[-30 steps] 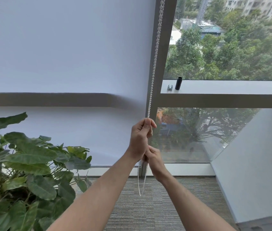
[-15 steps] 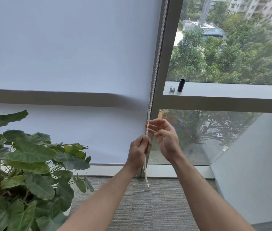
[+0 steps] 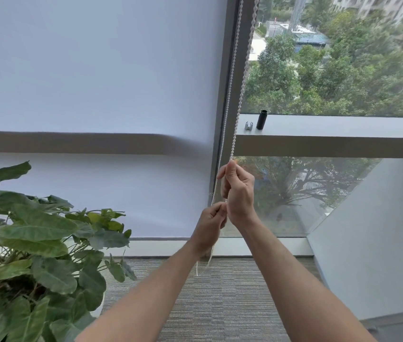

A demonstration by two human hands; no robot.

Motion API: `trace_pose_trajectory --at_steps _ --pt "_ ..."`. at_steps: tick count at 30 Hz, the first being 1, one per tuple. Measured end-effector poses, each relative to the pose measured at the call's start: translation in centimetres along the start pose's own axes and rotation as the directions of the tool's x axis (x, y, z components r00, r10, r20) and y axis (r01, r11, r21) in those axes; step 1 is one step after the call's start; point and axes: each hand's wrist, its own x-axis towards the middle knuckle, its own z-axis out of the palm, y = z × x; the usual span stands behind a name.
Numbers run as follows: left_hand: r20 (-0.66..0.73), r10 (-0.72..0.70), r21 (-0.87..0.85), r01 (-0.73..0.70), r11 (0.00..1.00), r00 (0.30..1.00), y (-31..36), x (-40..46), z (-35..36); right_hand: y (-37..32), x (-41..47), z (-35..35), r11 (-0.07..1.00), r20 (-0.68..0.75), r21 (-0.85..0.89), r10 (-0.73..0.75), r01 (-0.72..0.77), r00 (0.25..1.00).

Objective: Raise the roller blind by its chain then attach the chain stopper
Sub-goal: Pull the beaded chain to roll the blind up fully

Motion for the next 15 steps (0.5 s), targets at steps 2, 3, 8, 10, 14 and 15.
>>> trace_pose_trajectory --at_steps 2,3,8,10,14,15 --pt "0.085 0.005 0.065 -0.010 0.998 0.996 0.6 0.4 -0.5 0.1 0.3 -0.4 1.000 -0.013 0.024 0.005 -0.004 1.000" --pt "0.132 0.001 0.086 -0.013 0.996 0.991 0.9 0.5 -0.8 0.2 0.4 -0.5 0.999 -0.016 0.036 0.008 -0.007 1.000" --pt "0.251 -0.075 0.364 -0.022 0.931 0.965 0.6 1.1 -3.2 2.2 -0.3 -1.5 0.998 -0.023 0.001 0.059 -0.059 0.998" --pt "0.211 -0.092 0.457 -0.015 0.889 0.973 0.5 1.6 -4.3 3.2 -1.0 -1.9 0.997 -0.016 -0.002 0.081 -0.081 0.997" --pt "-0.024 -0.015 0.238 0.020 0.971 1.000 3.3 2.1 -4.3 4.3 -1.8 -1.6 0.993 0.024 0.019 0.114 -0.114 0.993" --pt "-0.060 0.020 0.141 -0.011 0.990 0.998 4.2 2.3 -4.1 4.5 -1.9 -1.4 0.992 0.022 0.011 0.124 -0.124 0.992"
